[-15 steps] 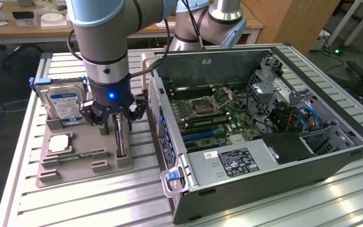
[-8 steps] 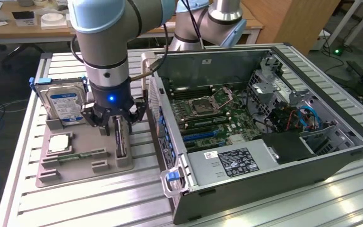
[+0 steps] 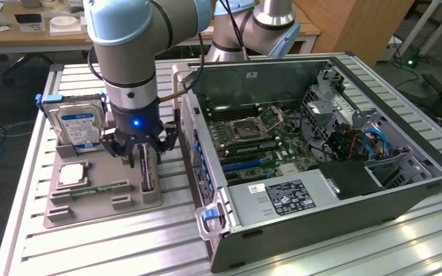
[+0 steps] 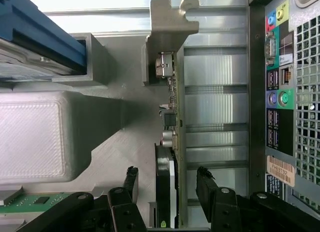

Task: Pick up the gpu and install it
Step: 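Pick up the gpu and move the gpu toward the slot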

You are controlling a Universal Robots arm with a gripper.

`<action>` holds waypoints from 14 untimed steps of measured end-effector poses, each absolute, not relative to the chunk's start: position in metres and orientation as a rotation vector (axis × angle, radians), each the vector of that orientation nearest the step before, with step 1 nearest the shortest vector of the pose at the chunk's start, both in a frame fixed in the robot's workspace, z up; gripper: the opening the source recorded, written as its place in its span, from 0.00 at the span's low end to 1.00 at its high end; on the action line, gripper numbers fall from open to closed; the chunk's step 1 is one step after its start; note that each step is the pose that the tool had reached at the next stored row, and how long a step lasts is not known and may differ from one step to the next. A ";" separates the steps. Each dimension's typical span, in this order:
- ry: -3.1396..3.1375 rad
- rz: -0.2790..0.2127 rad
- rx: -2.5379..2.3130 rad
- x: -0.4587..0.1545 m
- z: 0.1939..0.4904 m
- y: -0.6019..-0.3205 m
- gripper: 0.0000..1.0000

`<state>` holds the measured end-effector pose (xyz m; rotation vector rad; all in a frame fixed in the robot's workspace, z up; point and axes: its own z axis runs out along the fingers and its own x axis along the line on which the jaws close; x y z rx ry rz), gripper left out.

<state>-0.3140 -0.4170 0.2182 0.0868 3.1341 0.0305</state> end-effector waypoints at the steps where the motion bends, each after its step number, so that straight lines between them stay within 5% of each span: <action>1: 3.134 0.031 0.087 -0.314 0.218 -0.417 0.59; 14: 3.134 0.031 0.087 -0.317 0.218 -0.417 0.51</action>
